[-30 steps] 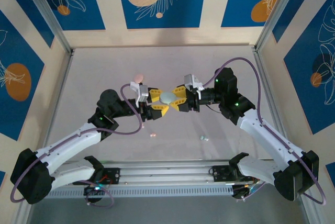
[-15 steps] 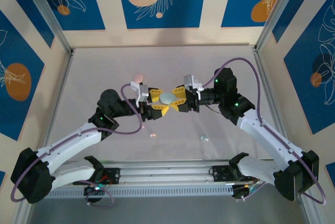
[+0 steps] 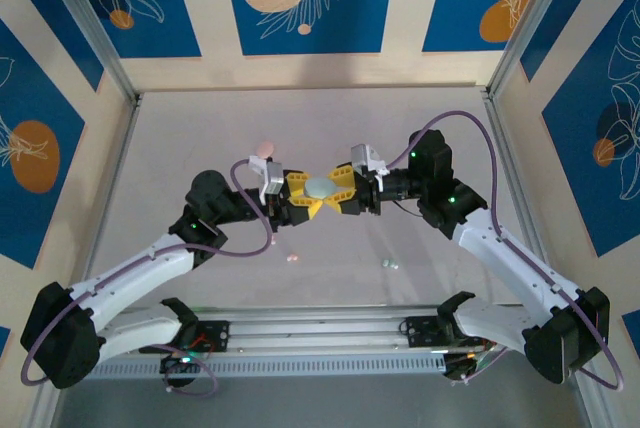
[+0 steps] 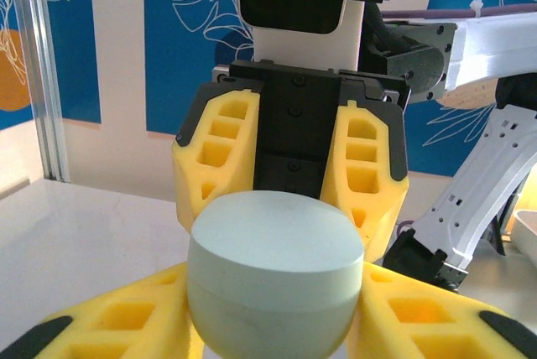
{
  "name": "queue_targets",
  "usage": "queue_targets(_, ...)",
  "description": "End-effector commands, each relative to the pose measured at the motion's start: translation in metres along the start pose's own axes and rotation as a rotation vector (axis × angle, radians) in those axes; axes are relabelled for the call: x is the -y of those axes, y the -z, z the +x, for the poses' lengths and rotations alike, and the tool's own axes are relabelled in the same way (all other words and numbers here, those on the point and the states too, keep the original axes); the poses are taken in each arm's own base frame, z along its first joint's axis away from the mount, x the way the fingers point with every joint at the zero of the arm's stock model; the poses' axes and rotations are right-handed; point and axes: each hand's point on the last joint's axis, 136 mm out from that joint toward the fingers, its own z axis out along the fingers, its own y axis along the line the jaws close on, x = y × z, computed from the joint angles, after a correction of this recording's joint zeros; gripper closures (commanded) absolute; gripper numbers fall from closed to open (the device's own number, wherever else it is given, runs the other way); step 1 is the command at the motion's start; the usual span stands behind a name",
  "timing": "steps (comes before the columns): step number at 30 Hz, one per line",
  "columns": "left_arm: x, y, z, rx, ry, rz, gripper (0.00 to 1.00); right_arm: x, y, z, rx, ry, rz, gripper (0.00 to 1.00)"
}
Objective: Insert the wireless bluetooth earbuds into the charging case
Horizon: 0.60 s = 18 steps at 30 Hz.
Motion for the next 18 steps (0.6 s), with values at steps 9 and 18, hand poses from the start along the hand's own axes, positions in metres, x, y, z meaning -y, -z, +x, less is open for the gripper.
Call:
queue_targets(9, 0.009, -0.001, -0.008, -0.002, -0.064, 0.036, 0.69, 0.017, 0.006, -0.003, -0.003, -0.136, 0.103, 0.48)
queue_targets(18, 0.010, 0.000, -0.009, -0.004, -0.074, 0.035, 0.69, 0.030, 0.008, -0.004, -0.014, -0.296, 0.120, 0.40)
